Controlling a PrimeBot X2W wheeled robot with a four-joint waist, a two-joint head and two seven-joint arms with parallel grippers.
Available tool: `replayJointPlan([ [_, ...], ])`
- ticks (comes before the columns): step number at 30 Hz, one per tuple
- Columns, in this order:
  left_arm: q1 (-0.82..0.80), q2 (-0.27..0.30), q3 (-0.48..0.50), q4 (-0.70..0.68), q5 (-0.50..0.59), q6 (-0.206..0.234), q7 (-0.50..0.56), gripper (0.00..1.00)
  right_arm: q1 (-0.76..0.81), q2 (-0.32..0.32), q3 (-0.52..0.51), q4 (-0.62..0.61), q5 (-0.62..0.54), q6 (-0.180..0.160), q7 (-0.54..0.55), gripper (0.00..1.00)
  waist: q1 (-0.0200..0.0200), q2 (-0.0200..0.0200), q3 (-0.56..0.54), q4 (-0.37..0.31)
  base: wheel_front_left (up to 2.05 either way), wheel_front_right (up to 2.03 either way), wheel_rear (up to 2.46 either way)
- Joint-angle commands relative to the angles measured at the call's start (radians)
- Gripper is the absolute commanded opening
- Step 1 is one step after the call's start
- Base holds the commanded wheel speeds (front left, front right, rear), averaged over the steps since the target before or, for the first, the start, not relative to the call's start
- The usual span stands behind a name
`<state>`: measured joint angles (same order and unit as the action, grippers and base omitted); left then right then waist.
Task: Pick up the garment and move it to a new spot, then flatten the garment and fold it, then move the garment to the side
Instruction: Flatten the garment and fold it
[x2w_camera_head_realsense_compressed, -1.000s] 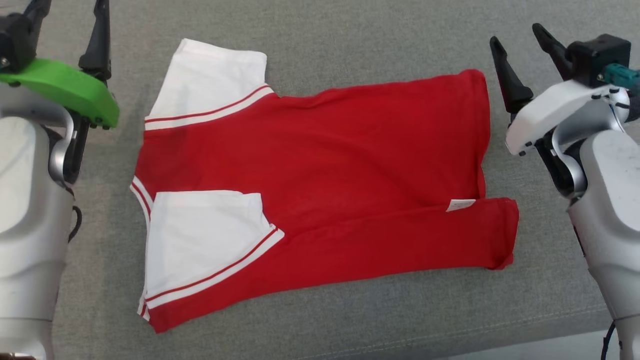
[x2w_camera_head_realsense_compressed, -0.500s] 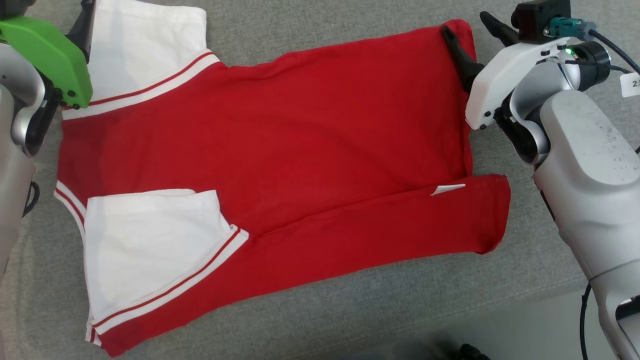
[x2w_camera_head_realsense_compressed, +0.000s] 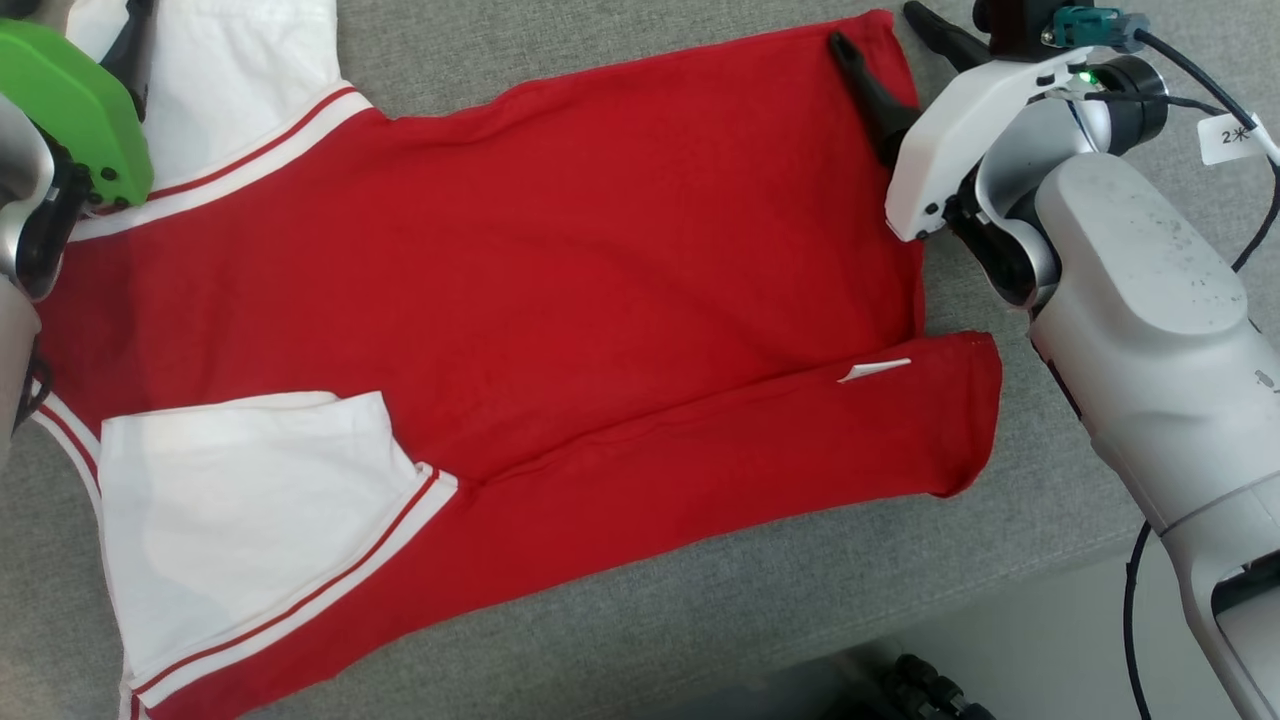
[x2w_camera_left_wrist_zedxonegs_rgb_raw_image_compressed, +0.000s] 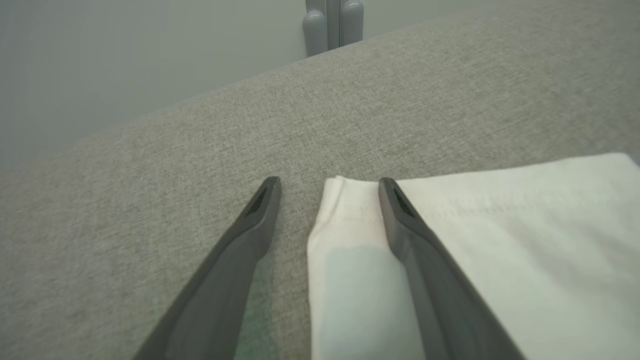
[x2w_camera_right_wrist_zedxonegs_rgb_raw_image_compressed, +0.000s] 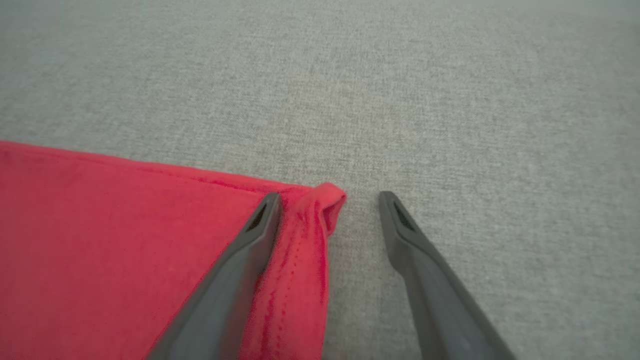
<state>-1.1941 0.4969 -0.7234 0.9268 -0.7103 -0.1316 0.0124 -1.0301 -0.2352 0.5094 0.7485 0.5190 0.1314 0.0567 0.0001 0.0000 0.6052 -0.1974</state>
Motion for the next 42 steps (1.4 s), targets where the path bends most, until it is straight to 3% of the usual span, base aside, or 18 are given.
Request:
replayJointPlan([
  [1,0.002,-0.008,-0.016,0.02,-0.016,0.002,0.02,1.0,0.003,0.005,0.016,0.016,0.013,-0.002,0.009,1.0,-0.0001,0.0,0.002,-0.002,0.0,0.0,0.0],
  [2,0.0,-0.014,-0.026,0.026,-0.023,0.002,0.027,0.43,0.0,0.005,0.026,0.02,0.023,-0.001,0.017,0.46,-0.0001,0.0,0.001,-0.001,0.0,0.0,0.0],
  [3,-0.002,-0.019,-0.035,0.03,-0.031,0.002,0.028,0.0,-0.002,0.002,0.037,0.023,0.033,-0.001,0.022,0.28,-0.0001,0.0,-0.001,0.001,0.0,0.0,0.0],
  [4,-0.004,-0.025,-0.044,0.031,-0.038,0.002,0.025,0.0,-0.003,-0.003,0.041,0.025,0.041,-0.001,0.02,0.0,-0.0001,0.0,-0.003,0.004,0.0,0.0,0.0],
  [10,-0.039,-0.025,-0.047,0.032,-0.087,0.002,-0.055,0.0,-0.029,-0.043,0.045,0.036,0.066,-0.002,-0.021,0.0,-0.0001,0.0,-0.024,0.038,0.0,0.0,0.0],
  [17,-0.059,-0.055,-0.051,0.019,-0.13,0.002,-0.17,0.0,-0.056,-0.062,0.0,0.086,0.03,-0.002,-0.15,0.0,-0.0001,0.0,-0.07,0.09,0.0,0.0,0.0],
  [24,0.016,-0.078,-0.092,-0.074,-0.177,0.002,-0.244,0.0,0.007,-0.078,0.009,0.11,0.015,-0.002,-0.234,0.0,-0.0001,0.0,-0.123,0.136,0.0,0.0,0.0],
  [30,0.111,-0.064,-0.065,-0.181,-0.181,0.004,-0.275,0.0,0.084,-0.115,0.005,0.086,-0.004,-0.002,-0.295,0.0,-0.0001,0.0,-0.154,0.162,0.0,0.0,0.0],
  [37,0.312,-0.044,0.036,-0.408,-0.134,0.068,-0.277,0.0,0.185,-0.133,-0.039,0.021,-0.036,-0.002,-0.321,0.0,-0.0001,0.0,-0.177,0.175,0.0,0.0,0.0],
  [42,0.502,-0.05,0.118,-0.572,-0.087,0.132,-0.278,0.0,0.3,-0.142,-0.124,-0.088,-0.077,-0.002,-0.322,0.0,-0.0001,0.0,-0.202,0.185,0.0,0.0,0.0],
])
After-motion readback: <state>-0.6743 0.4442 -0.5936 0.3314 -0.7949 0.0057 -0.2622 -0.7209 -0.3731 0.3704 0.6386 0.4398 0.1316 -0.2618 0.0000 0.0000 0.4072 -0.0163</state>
